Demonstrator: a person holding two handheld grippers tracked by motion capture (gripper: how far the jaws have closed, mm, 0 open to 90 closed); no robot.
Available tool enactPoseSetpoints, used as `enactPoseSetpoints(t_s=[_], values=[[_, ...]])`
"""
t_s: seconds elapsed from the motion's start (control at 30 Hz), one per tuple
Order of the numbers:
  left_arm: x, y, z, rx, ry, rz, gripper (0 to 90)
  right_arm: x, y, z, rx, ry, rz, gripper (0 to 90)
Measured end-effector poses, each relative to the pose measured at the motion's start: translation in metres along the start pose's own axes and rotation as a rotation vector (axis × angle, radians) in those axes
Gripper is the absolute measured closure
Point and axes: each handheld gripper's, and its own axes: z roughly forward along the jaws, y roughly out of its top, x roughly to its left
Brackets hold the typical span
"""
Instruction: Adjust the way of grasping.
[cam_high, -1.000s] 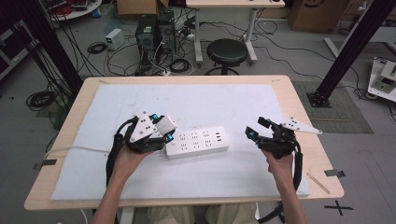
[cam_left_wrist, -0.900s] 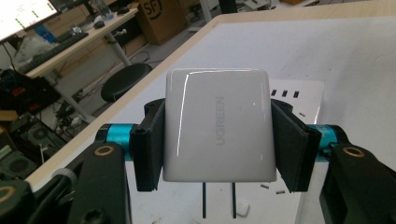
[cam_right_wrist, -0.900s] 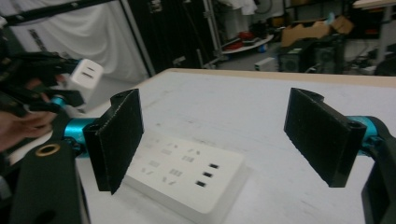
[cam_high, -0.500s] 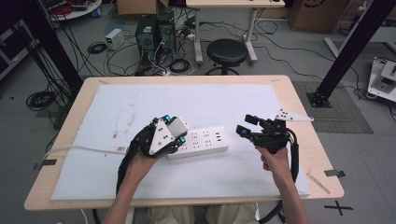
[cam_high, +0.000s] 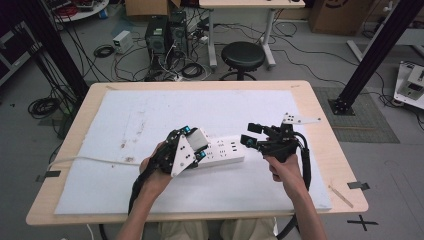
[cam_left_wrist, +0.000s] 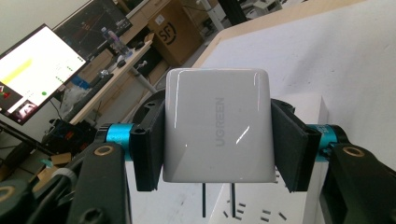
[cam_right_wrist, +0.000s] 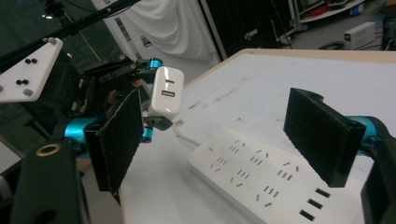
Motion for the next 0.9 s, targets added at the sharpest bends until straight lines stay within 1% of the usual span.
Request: enactPoseSetpoints(t_s=[0.03,0.07,0.2,0.3,0.33,0.4,0.47,0.5,0.6,0.67,0.73,0.8,0.9], values=[[-0.001,0.001,0.001,-0.003,0.003,0.002,42.4,0.000,0.000,0.002,0.001,0.010,0.004,20.4],[-0.001,0.001,0.001,-0.003,0.003,0.002,42.3,0.000,0.000,0.002,0.001,0.010,0.004,20.4],[-0.007,0.005,0.003,-0.007,0.013,0.024,42.3,0.003,0.001,0.010,0.019,0.041,0.026,20.4],[-0.007,0.005,0.003,-0.007,0.013,0.024,42.4,0.003,0.001,0.012,0.021,0.047,0.032,20.4],[-0.014,0.009,0.007,0.000,0.041,0.030,42.3,0.002,0.000,0.018,0.017,0.068,0.062,20.5],[-0.015,0.010,0.008,-0.002,0.049,0.028,42.4,0.002,-0.001,0.019,0.017,0.073,0.066,20.5],[-0.017,0.012,0.009,-0.011,0.055,0.022,42.4,0.002,-0.001,0.022,0.014,0.085,0.079,20.5],[-0.018,0.013,0.010,-0.013,0.059,0.023,42.4,0.002,-0.002,0.024,0.022,0.090,0.092,20.5],[-0.020,0.016,0.012,-0.016,0.062,0.029,42.3,0.002,-0.002,0.026,0.021,0.098,0.093,20.6],[-0.024,0.019,0.015,-0.012,0.072,0.041,42.4,0.003,-0.003,0.029,0.026,0.094,0.107,20.6],[-0.026,0.020,0.017,-0.017,0.074,0.037,42.4,0.003,-0.004,0.031,0.027,0.101,0.110,20.6],[-0.029,0.021,0.018,-0.023,0.079,0.034,42.4,0.003,-0.005,0.034,0.032,0.111,0.123,20.6],[-0.030,0.022,0.019,-0.028,0.079,0.034,42.4,0.003,-0.005,0.035,0.035,0.113,0.125,20.6]])
